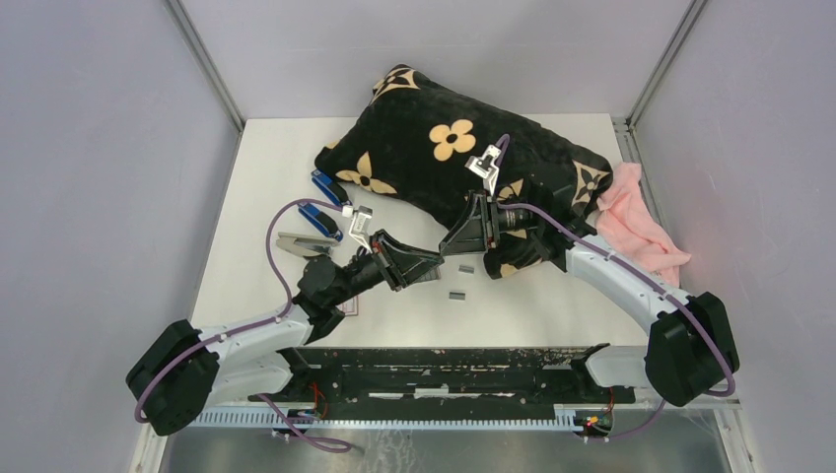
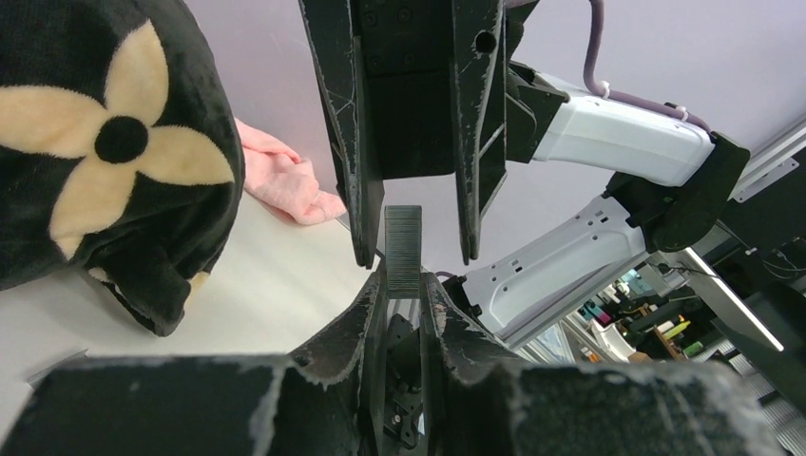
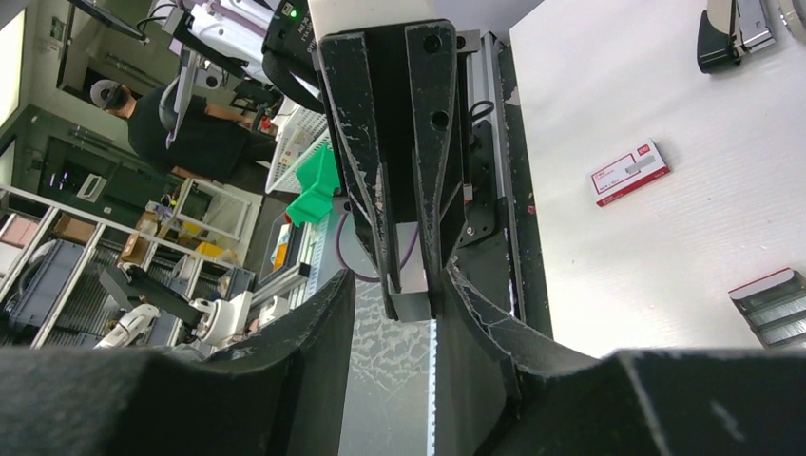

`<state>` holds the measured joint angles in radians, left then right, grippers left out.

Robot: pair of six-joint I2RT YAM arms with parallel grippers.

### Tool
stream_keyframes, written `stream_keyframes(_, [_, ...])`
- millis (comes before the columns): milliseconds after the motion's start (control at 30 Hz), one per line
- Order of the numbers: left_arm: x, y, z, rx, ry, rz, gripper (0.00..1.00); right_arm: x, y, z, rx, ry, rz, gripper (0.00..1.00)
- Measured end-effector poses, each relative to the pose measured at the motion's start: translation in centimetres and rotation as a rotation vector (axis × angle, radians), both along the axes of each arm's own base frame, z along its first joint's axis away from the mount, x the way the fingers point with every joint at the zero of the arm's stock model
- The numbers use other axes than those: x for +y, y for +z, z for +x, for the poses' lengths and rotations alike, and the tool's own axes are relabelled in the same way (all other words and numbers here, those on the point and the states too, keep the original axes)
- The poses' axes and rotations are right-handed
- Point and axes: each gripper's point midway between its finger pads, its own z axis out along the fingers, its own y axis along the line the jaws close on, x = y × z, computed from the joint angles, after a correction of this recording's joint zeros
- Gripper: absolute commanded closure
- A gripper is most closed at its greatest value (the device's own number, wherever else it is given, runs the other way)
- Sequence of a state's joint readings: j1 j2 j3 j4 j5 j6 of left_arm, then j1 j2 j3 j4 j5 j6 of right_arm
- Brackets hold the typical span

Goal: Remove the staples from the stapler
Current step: Pick up the staple from the center of the board.

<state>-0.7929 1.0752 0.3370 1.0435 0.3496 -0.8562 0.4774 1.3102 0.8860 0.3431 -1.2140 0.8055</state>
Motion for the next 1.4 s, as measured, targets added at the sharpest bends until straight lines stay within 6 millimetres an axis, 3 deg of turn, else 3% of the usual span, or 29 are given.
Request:
stream_keyframes(1100, [0.18, -0.50, -0.49, 0.003, -0.016, 0.008, 0.83, -0.32, -0.70, 0.27, -0.010, -0.006, -0.023, 0.61])
stream_keyframes(1400, [0.16, -0.52, -0.57, 0.003, -0.021, 0.009, 0.83, -0.31, -0.93, 0.17, -0.021, -0.001, -0.028, 0.70])
